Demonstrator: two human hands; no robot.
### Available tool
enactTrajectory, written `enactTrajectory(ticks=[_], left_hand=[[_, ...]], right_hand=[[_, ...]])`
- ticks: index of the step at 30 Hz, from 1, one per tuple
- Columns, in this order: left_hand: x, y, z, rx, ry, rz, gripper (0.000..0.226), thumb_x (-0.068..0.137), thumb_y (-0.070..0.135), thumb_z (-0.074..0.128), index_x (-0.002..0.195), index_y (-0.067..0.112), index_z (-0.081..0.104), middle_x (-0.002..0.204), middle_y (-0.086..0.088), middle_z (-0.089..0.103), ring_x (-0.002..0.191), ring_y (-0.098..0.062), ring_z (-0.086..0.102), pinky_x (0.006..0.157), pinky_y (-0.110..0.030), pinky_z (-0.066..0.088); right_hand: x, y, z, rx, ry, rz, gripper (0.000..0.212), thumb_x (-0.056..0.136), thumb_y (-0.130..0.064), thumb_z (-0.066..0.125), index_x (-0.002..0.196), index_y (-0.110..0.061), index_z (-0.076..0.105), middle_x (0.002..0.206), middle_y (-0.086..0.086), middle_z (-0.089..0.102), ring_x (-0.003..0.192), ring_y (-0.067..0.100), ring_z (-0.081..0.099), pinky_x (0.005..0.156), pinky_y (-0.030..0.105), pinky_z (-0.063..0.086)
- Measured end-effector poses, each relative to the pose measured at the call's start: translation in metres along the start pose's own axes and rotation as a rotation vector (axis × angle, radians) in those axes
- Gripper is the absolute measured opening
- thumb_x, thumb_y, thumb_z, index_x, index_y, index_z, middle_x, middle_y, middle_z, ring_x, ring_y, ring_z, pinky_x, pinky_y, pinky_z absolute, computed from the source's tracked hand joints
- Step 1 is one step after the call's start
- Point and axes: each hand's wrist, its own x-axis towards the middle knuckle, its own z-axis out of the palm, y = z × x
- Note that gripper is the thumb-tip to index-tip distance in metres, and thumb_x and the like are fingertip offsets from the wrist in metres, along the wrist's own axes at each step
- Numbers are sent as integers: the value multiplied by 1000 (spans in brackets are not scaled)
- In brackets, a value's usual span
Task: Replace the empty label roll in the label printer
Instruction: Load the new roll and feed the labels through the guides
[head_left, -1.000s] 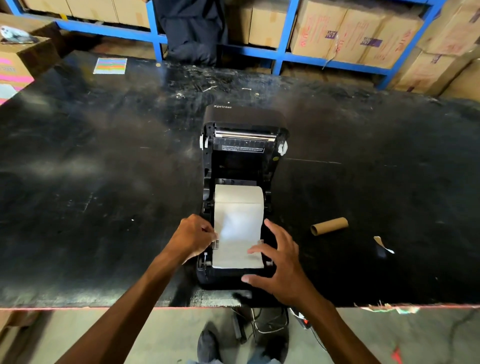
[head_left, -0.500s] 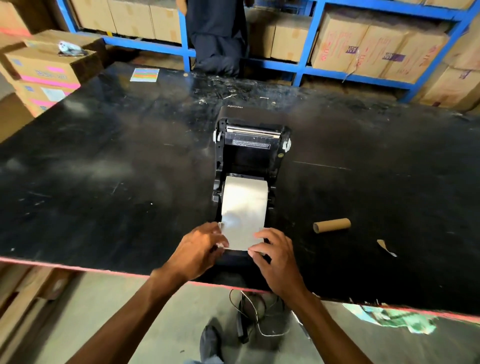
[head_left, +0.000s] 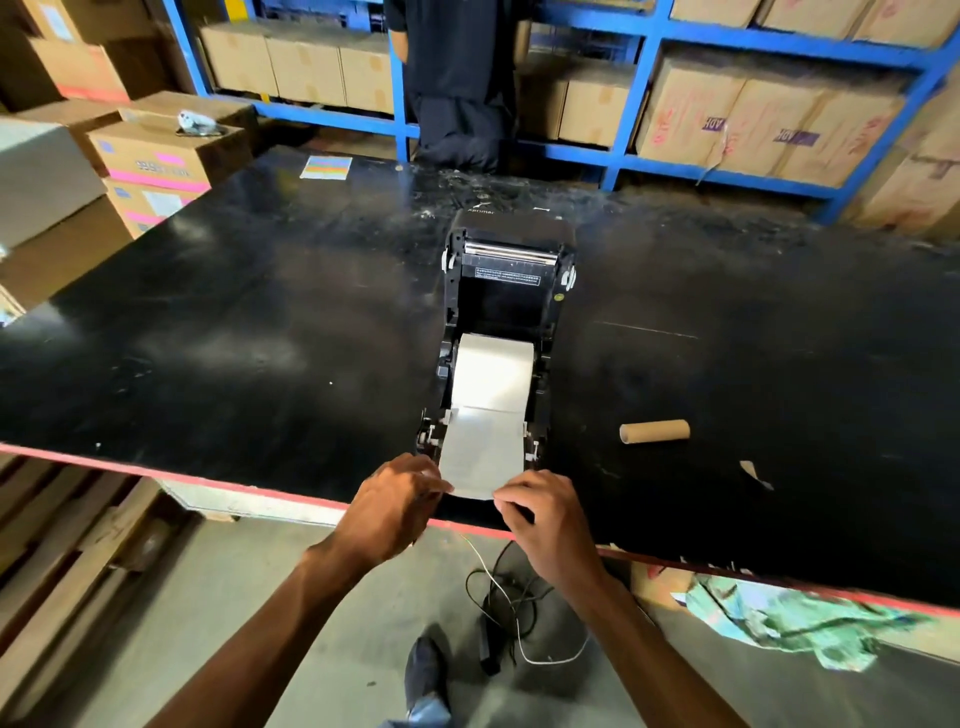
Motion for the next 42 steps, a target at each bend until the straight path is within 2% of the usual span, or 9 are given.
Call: enactTrajectory(ticks=[11, 16, 21, 26, 30, 32, 36, 39, 42], left_hand=[[-16, 7, -6, -62, -22, -57, 18, 90, 14, 62, 101, 14, 76, 104, -3, 68, 93, -16, 63, 74, -36, 57], [-11, -1, -2, -191, -79, -166, 13, 86, 6, 63, 90, 10, 75, 95, -1, 67, 81, -14, 63, 66, -16, 49], [10, -13, -1, -511, 170, -609, 15, 91, 20, 59, 88, 12, 71, 80, 1, 65, 82, -19, 64, 64, -13, 46], [35, -24, -2, -995, -65, -1060, 61, 96, 55, 33, 129, 8, 54, 129, -13, 60, 123, -31, 52, 108, -44, 37], [41, -26, -3, -1025, -91, -1021, 65, 96, 56, 32, 124, 4, 60, 117, -14, 67, 114, -29, 59, 110, -46, 38], [41, -28, -2, -1012, -108, -1012, 64, 96, 56, 32, 124, 4, 59, 116, -13, 67, 113, -28, 59, 110, -46, 39], [43, -31, -5, -1014, -144, -1011, 67, 96, 56, 33, 130, 3, 55, 126, -17, 64, 116, -28, 59, 109, -44, 40], [42, -34, -6, -1015, -133, -1004, 68, 94, 57, 35, 130, 3, 56, 123, -16, 66, 112, -27, 62, 105, -42, 44], [41, -38, -5, -1033, -127, -1003, 66, 94, 57, 37, 128, 3, 57, 120, -15, 68, 109, -26, 63, 103, -41, 46]], right_hand=[[-11, -5, 3, 14, -31, -38, 10, 82, -12, 65, 80, -12, 75, 80, 2, 72, 78, 17, 63, 77, 36, 47], [-8, 1, 5, 19, -93, -64, 11, 81, -12, 64, 76, -13, 75, 76, 1, 72, 75, 17, 62, 76, 36, 47], [10, 10, -9, 188, -278, 21, 10, 75, -18, 68, 79, -15, 76, 80, -2, 75, 78, 6, 65, 79, 22, 48], [81, 14, -45, 340, -202, 138, 11, 82, -19, 69, 84, -10, 75, 82, -2, 72, 76, 6, 66, 71, 26, 52], [171, 8, -83, 237, 109, 8, 14, 83, -10, 65, 76, 1, 71, 79, 17, 71, 78, 26, 64, 70, 32, 47], [217, 7, -98, 180, 205, -19, 16, 84, -11, 63, 92, -1, 72, 95, 18, 71, 91, 29, 64, 81, 34, 47], [278, 17, -108, -167, 57, 96, 48, 93, -38, 49, 134, -14, 50, 146, 11, 44, 136, 26, 35, 111, 47, 22], [278, 23, -96, -382, -81, 138, 57, 95, -47, 37, 141, -14, 38, 154, 8, 32, 142, 23, 26, 113, 47, 14], [255, 25, -85, -381, 65, 77, 49, 96, -43, 41, 135, -14, 48, 149, 8, 40, 138, 24, 33, 114, 49, 9]])
